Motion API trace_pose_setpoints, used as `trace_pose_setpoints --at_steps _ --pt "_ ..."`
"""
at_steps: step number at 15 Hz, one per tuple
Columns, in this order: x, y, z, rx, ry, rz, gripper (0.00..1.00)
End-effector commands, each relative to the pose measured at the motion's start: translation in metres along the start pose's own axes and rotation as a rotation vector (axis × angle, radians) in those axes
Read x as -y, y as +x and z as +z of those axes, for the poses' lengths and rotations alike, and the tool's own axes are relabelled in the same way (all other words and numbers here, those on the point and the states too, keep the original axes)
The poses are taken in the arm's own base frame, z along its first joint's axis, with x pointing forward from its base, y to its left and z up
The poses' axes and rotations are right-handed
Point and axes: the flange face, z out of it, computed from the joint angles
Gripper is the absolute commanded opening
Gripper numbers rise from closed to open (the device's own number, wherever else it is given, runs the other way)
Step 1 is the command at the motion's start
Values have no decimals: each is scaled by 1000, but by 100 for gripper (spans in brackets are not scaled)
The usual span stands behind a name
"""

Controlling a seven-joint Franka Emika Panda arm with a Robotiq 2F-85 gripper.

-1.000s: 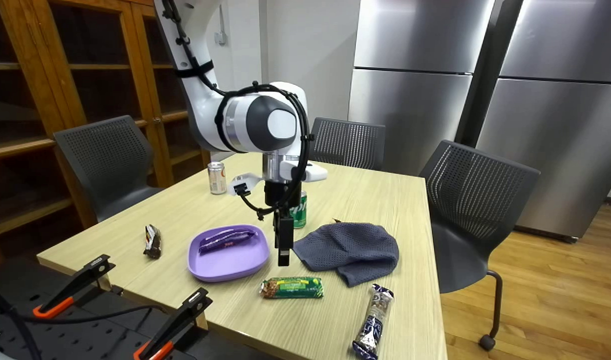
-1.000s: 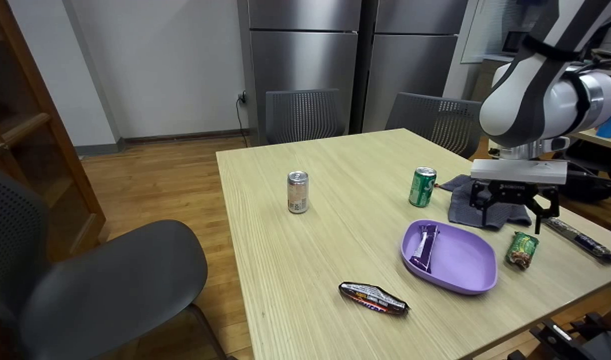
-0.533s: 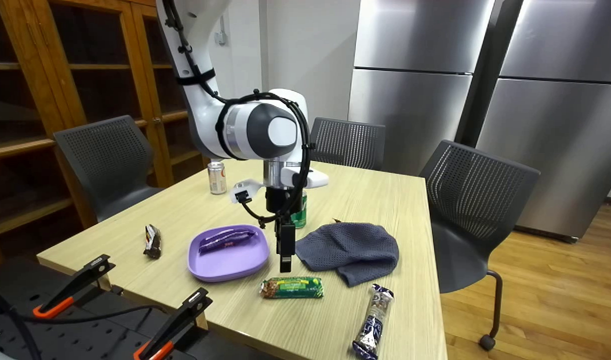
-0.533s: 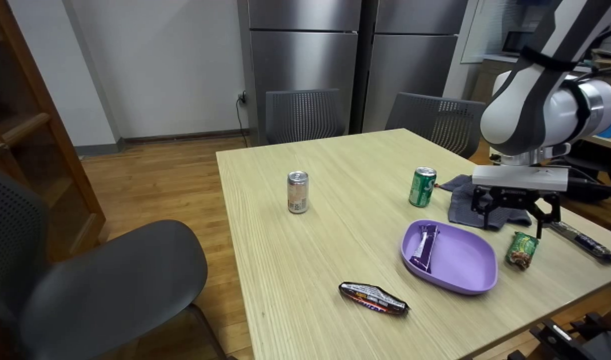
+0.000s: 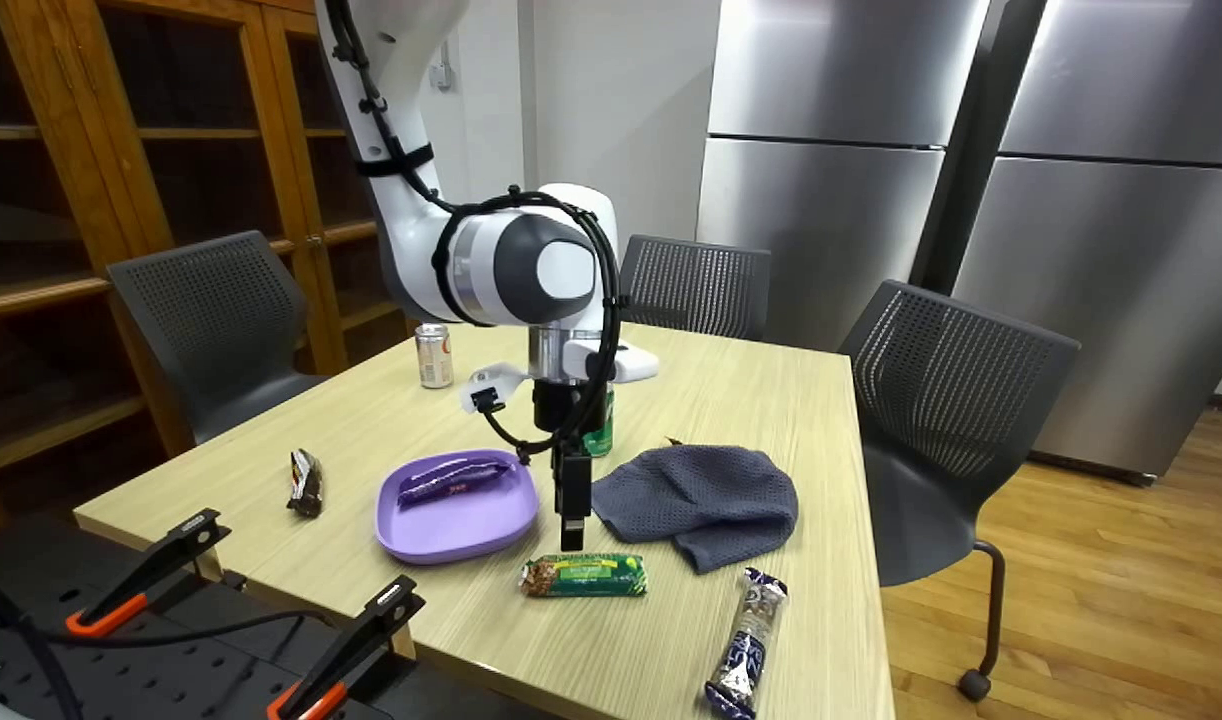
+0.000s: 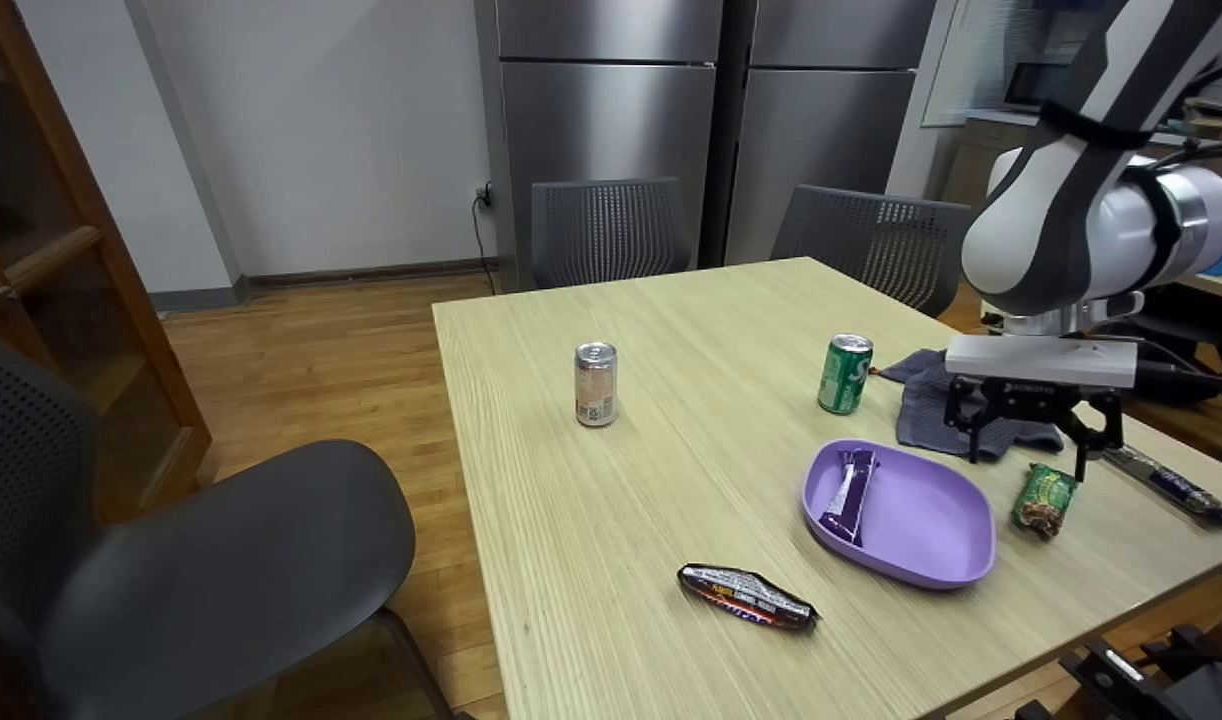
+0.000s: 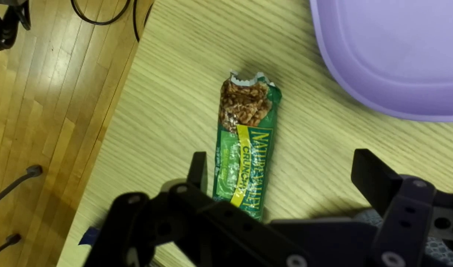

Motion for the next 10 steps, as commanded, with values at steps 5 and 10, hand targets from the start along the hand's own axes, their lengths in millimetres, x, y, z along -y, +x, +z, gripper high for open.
trace_pose_setpoints --at_steps 5,10 --pt "-17 15 7 -7 29 20 100" --pt "-26 20 17 -2 59 68 100"
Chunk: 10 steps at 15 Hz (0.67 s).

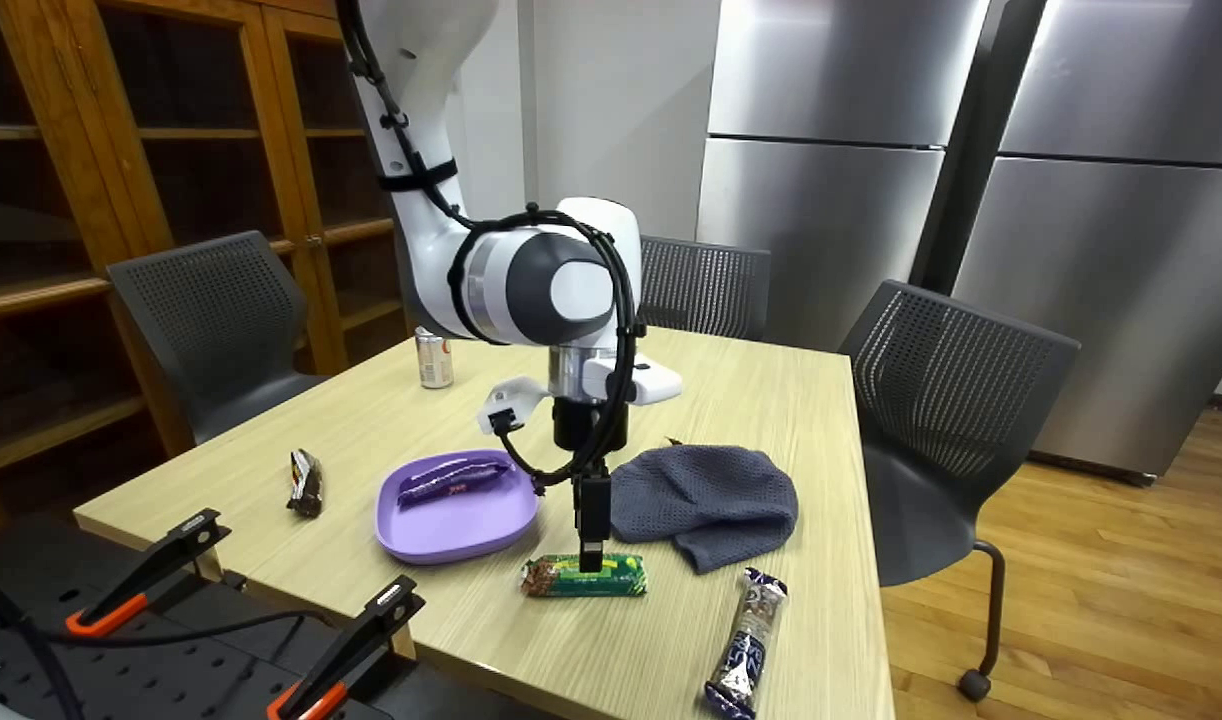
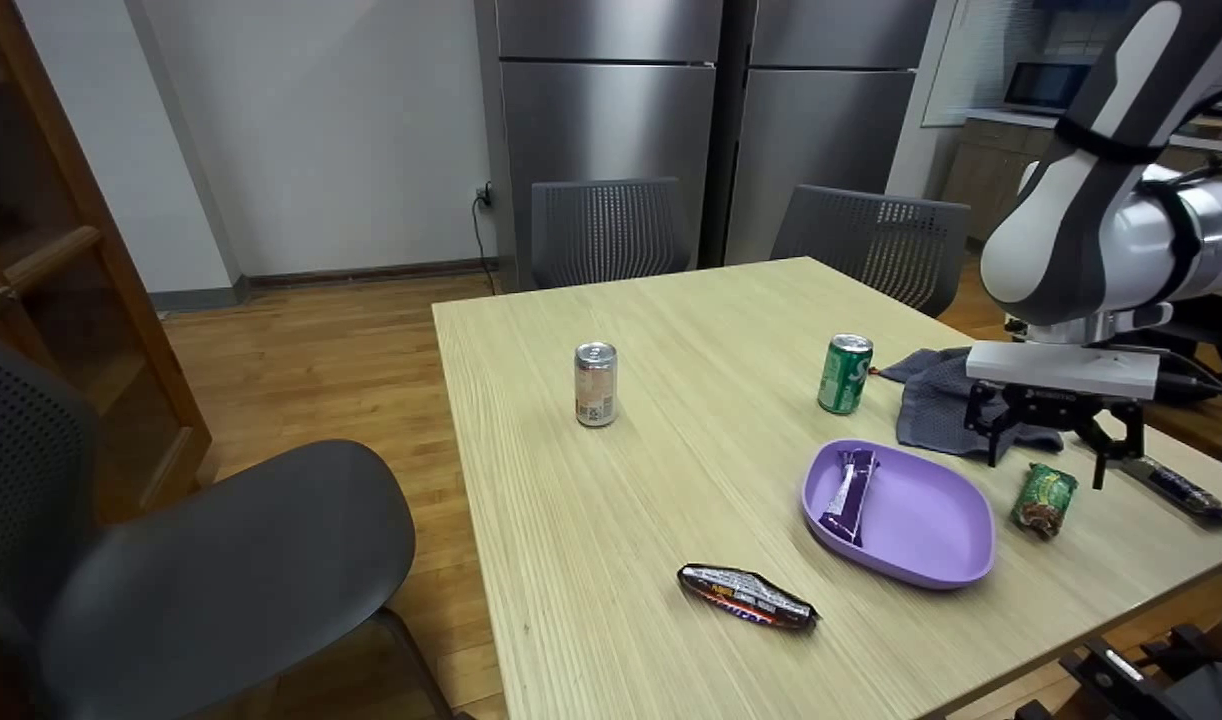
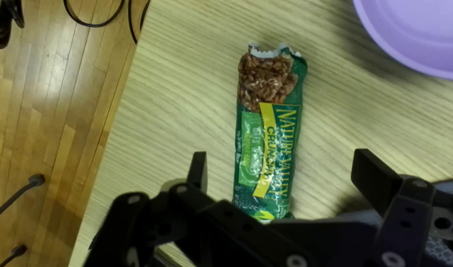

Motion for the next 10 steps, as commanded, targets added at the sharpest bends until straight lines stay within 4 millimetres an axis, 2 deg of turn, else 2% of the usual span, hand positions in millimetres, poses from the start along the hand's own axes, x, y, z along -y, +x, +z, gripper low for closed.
trace_pose_setpoints --at_steps 1,10 --pt "-7 4 4 0 49 25 100" --pt "-15 -1 15 9 87 32 100"
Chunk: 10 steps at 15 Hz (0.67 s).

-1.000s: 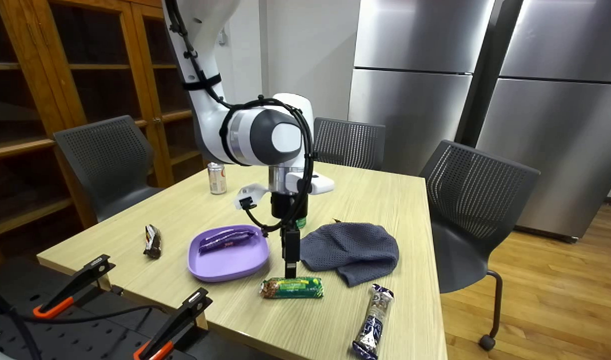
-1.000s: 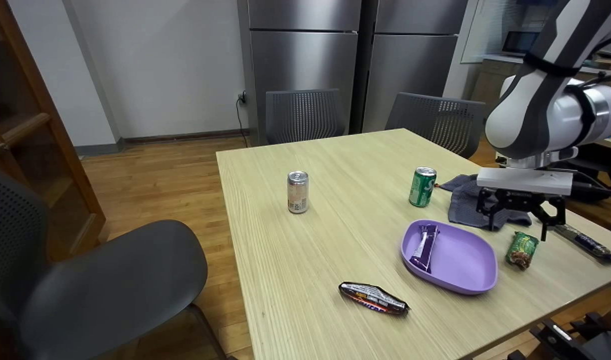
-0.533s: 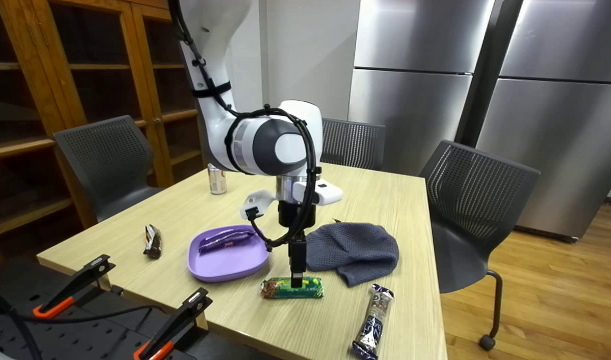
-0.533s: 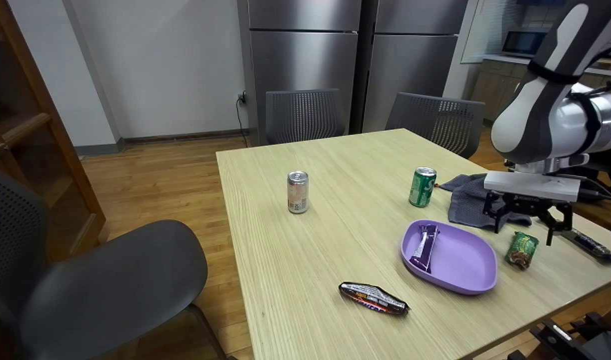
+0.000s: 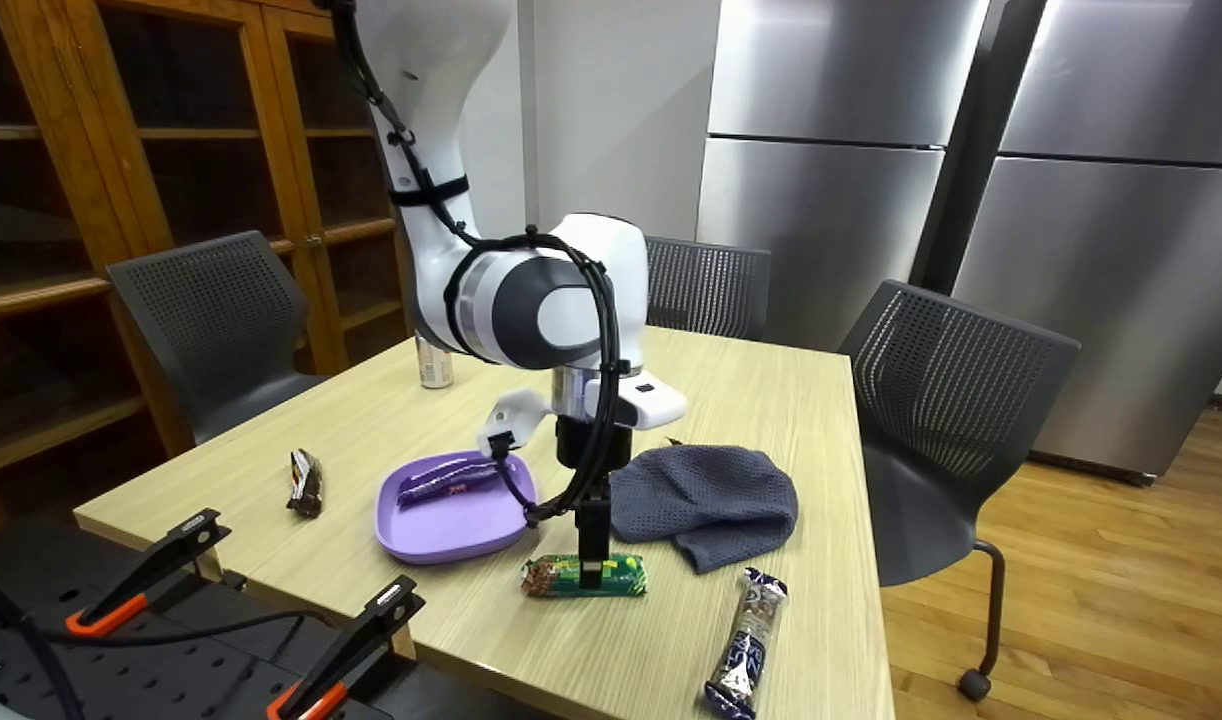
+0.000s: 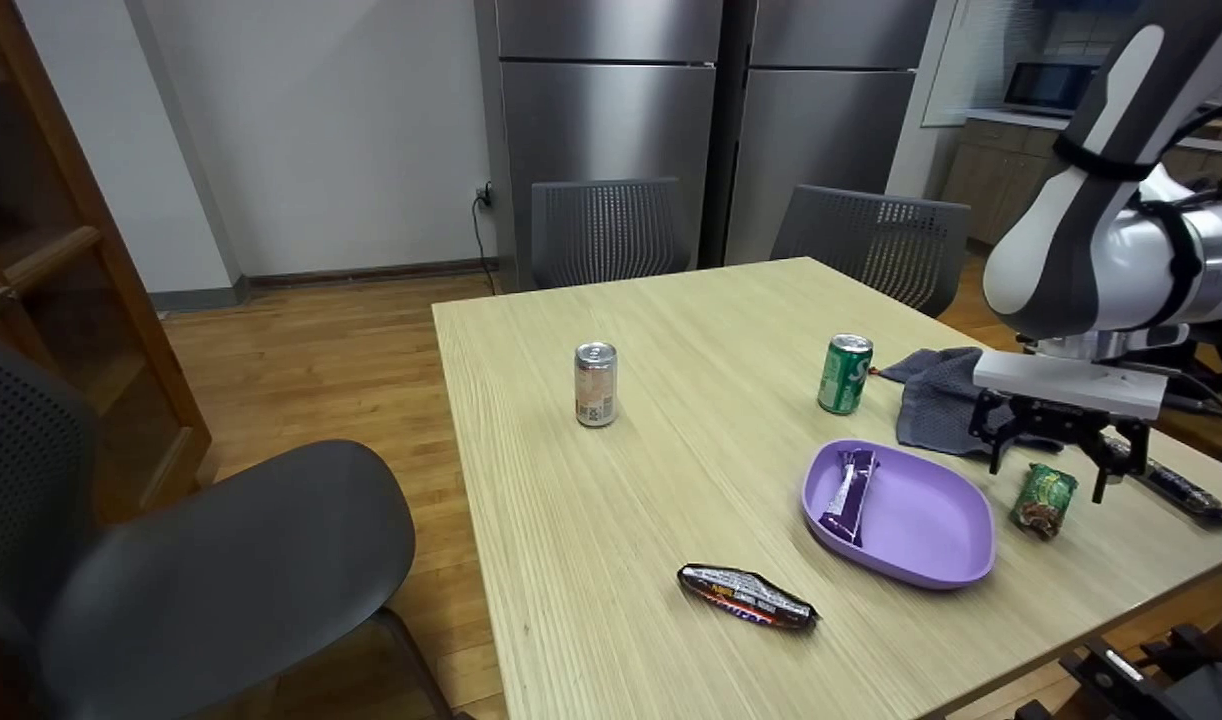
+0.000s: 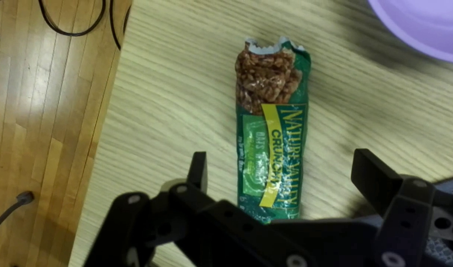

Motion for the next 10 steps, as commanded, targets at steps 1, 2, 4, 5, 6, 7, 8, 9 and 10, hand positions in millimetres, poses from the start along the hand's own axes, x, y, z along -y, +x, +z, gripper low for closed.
trace_pose_setpoints --at_steps 1,2,4,5,6,7,8,9,10 --pt "-7 -3 0 5 42 -14 100" --pt "-8 -4 1 3 48 -12 100" --pt "-10 -3 2 1 56 -8 100" --pt "-11 -3 3 0 61 -6 100" --pt "-12 -4 4 1 65 -2 100" --pt "-13 -4 5 3 70 0 100" --pt "-13 -4 5 4 74 1 100" --pt "-14 -4 5 6 79 1 100" --pt "-14 -3 5 8 82 1 100"
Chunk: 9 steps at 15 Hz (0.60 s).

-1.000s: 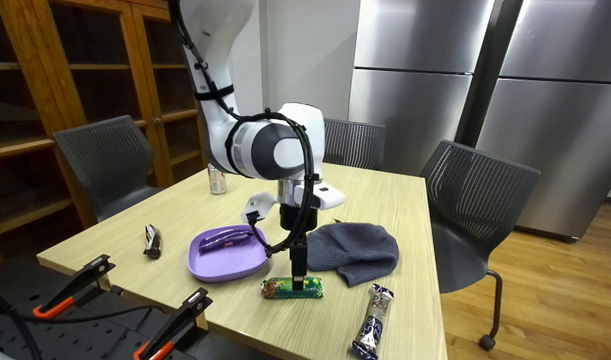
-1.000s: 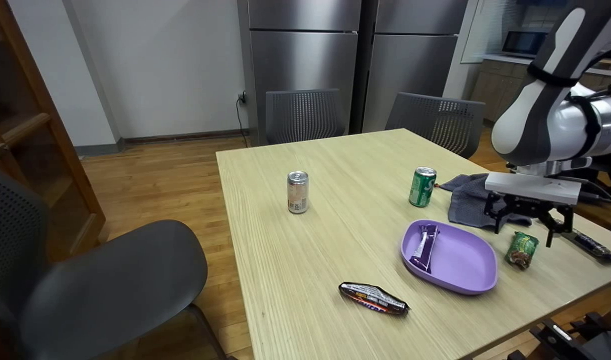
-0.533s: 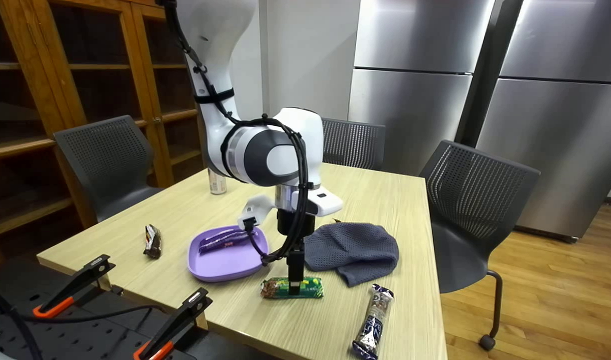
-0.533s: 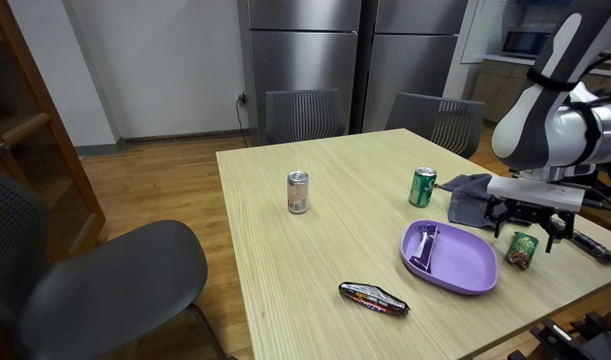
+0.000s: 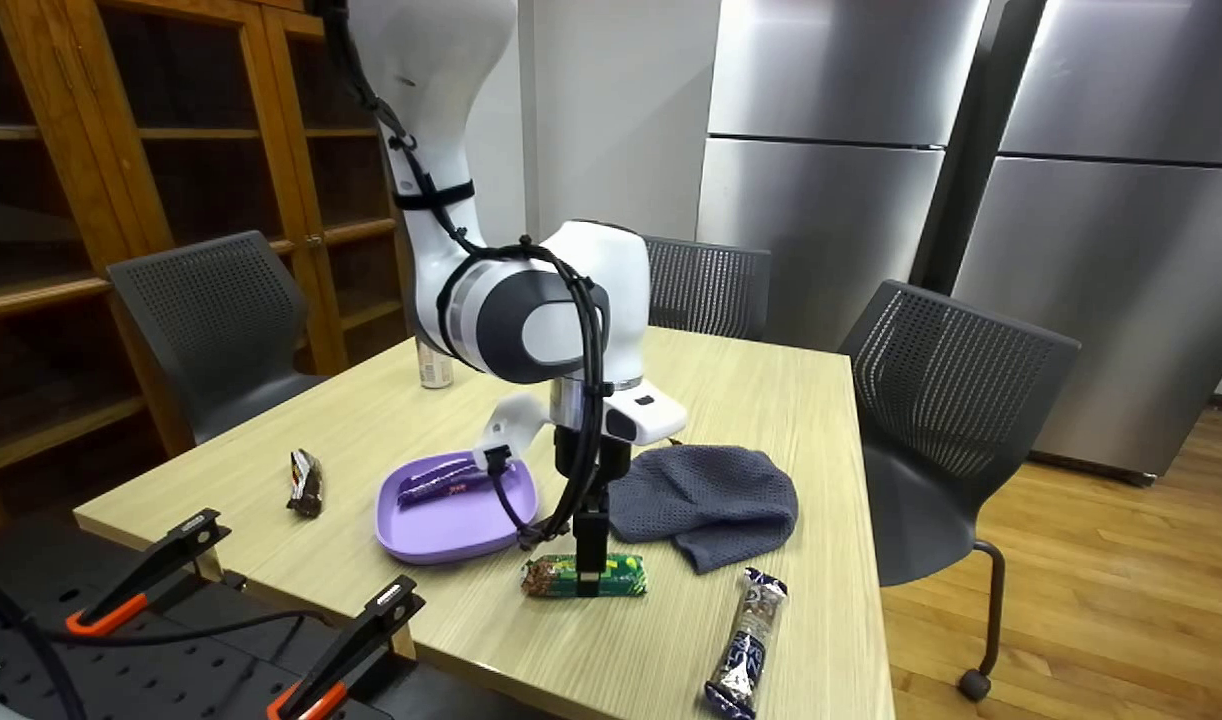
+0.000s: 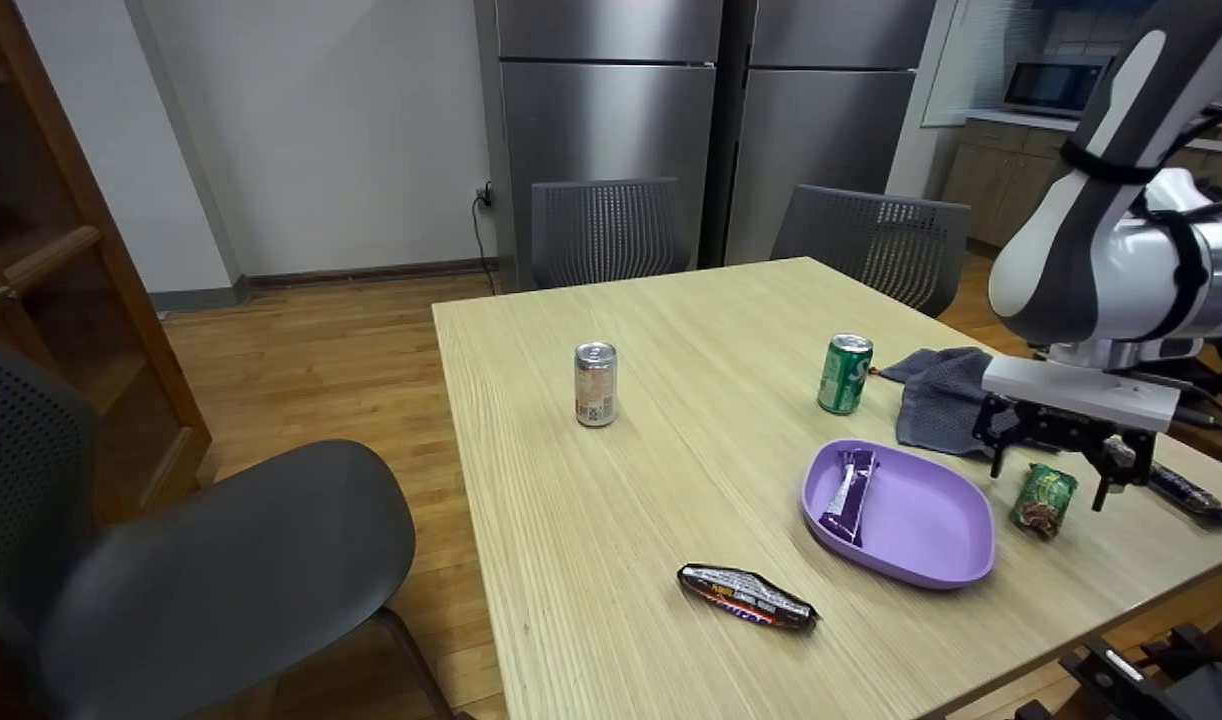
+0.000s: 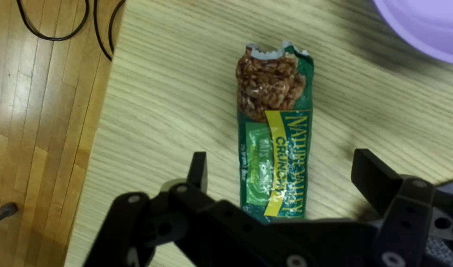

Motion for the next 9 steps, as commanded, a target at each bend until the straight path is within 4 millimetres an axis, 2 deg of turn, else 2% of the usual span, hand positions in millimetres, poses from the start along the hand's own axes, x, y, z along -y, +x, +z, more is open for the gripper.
trace_pose_setpoints --at_steps 1,6,7,8,9 --pt "-4 -2 -1 9 35 -13 100" --pt "-5 -2 0 18 41 -21 100" --pt "-5 -2 0 18 42 -22 90" --pt "-5 -1 1 19 42 -24 72" --pt "-5 -1 1 19 42 -24 66"
